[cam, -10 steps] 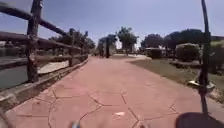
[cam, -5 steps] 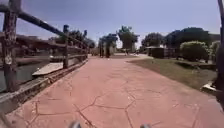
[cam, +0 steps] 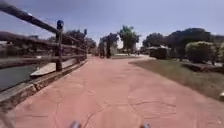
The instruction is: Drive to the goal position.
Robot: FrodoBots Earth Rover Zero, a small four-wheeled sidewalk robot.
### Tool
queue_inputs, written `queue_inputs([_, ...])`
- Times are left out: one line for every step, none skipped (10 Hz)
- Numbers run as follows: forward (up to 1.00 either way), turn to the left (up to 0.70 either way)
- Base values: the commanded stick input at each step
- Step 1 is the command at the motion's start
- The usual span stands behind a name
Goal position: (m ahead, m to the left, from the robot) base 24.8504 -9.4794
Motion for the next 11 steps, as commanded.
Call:
queue_inputs([0.85, 0.0])
queue_inputs([0.85, 0.0])
queue_inputs([0.85, 0.0])
queue_inputs([0.85, 0.0])
queue_inputs([0.85, 0.0])
queue_inputs([0.85, 0.0])
queue_inputs([0.85, 0.0])
queue_inputs([0.85, 0.0])
queue_inputs([0.85, 0.0])
queue_inputs([0.85, 0.0])
queue_inputs([0.85, 0.0])
